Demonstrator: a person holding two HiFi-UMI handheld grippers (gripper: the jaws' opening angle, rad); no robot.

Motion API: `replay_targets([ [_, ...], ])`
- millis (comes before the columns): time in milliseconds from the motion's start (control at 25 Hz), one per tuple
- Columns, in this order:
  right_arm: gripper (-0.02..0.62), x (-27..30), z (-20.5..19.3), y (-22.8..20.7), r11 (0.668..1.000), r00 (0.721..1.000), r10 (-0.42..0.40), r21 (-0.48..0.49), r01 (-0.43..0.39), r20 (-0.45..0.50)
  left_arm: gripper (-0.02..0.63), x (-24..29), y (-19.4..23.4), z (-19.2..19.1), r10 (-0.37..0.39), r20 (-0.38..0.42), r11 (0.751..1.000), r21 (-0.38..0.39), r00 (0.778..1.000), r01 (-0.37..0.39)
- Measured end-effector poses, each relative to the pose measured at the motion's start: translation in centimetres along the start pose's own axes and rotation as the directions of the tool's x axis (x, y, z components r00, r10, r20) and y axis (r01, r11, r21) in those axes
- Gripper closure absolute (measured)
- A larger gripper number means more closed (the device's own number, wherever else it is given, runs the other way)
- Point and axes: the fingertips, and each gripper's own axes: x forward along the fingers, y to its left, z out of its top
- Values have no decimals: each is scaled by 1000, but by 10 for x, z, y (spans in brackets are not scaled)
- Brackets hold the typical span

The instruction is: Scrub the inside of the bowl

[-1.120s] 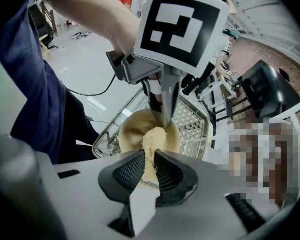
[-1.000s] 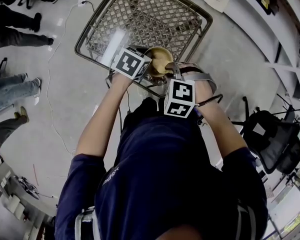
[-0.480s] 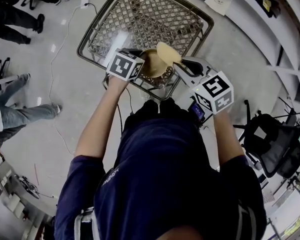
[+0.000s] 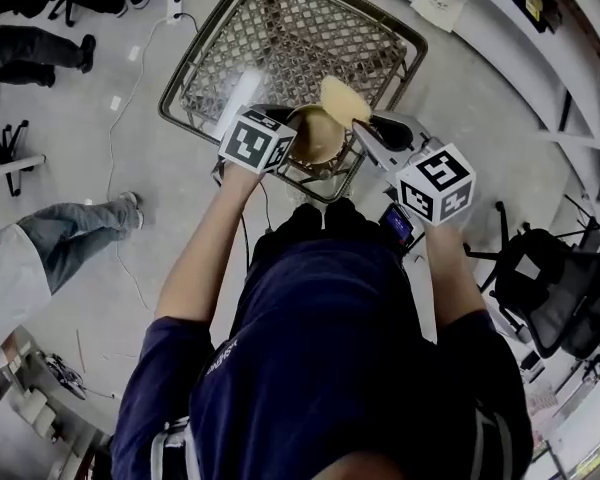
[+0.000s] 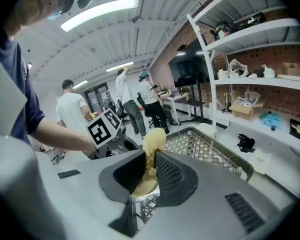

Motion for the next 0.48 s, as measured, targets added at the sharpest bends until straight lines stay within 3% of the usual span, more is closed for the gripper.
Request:
replay_targets([
  [480, 543, -11, -14, -14, 999, 999, -34, 36, 34, 3, 595, 8, -10, 5, -9, -12, 1000, 19, 1000, 10],
])
